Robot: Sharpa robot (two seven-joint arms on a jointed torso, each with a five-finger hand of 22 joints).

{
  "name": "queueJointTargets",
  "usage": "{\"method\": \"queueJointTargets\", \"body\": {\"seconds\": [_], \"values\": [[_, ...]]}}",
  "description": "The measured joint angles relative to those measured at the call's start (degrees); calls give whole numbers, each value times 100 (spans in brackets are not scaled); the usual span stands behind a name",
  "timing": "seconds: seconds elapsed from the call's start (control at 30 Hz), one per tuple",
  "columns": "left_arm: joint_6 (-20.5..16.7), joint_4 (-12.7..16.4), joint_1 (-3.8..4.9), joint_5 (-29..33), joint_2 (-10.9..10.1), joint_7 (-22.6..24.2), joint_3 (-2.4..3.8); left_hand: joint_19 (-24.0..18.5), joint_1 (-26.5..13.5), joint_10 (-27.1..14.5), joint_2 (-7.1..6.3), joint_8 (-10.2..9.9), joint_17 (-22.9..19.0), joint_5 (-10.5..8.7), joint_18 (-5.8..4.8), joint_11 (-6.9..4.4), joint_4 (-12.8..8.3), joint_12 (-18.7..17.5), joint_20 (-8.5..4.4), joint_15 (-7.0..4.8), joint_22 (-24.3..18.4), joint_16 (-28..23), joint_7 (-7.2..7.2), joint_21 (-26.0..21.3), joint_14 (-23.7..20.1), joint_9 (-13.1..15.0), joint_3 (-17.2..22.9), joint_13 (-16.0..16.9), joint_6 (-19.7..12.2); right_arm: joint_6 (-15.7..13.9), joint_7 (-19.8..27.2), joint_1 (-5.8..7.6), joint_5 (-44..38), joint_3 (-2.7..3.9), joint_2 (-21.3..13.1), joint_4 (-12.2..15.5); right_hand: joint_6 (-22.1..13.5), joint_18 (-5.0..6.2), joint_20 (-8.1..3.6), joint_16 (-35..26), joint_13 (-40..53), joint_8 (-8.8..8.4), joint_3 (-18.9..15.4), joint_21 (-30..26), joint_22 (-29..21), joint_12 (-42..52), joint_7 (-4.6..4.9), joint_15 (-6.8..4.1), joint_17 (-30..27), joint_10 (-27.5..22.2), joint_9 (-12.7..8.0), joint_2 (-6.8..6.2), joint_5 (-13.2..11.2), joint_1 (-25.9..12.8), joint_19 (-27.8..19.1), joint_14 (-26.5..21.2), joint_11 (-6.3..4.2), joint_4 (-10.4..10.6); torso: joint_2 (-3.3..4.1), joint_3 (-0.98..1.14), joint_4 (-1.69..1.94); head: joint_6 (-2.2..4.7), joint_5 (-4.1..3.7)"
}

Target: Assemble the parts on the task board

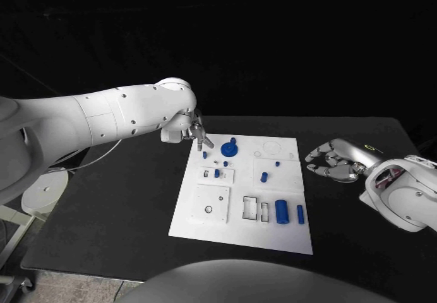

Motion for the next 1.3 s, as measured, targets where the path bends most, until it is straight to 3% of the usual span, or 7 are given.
{"method": "queueJointTargets", "body": {"seconds": [0.23, 0.67, 1.3], "values": [[-76, -445, -164, -83, 142, 29, -4, 0, 5, 0, -5, 0, 0, 15, 0, 0, 0, 0, 0, -20, 0, 0, 0, 0, -20, -5, 0, 0, 0, 0, 0, 0, 4, 0, 14, -2, 0, 0, 0, 0, -1, 0, 0, 0, 0, 0, 0, 0, 0, 0, 0, 0, 0, 0, 0, 0, 0, 0, -1, -2, 1, 0, 25], [-160, -843, -327, -36, 360, 83, -1, 0, 27, 0, -28, 0, 0, 15, -1, 0, 0, 0, 0, -20, 0, 0, 0, 0, -21, -7, 0, 0, -1, 0, 0, 0, 8, 0, 20, -12, 0, 0, 0, 0, -5, 0, 0, 0, 0, 1, 0, 0, -1, 0, 0, 0, 0, 0, 0, 0, 0, 0, -4, 0, -2, 0, 8], [-248, -956, -391, 112, 464, 149, 2, -22, 63, 0, -64, -25, 4, -72, 0, 0, 50, -36, 21, -20, 4, 0, -1, -71, -21, -42, -49, 0, -2, 1, 0, -1, 11, 0, 5, -7, 0, 0, 0, 0, 0, 0, 0, 0, 0, 16, 0, 0, -2, 0, 1, 0, 0, 0, 0, 0, 0, 0, -4, 2, 2, 0, -12]]}}
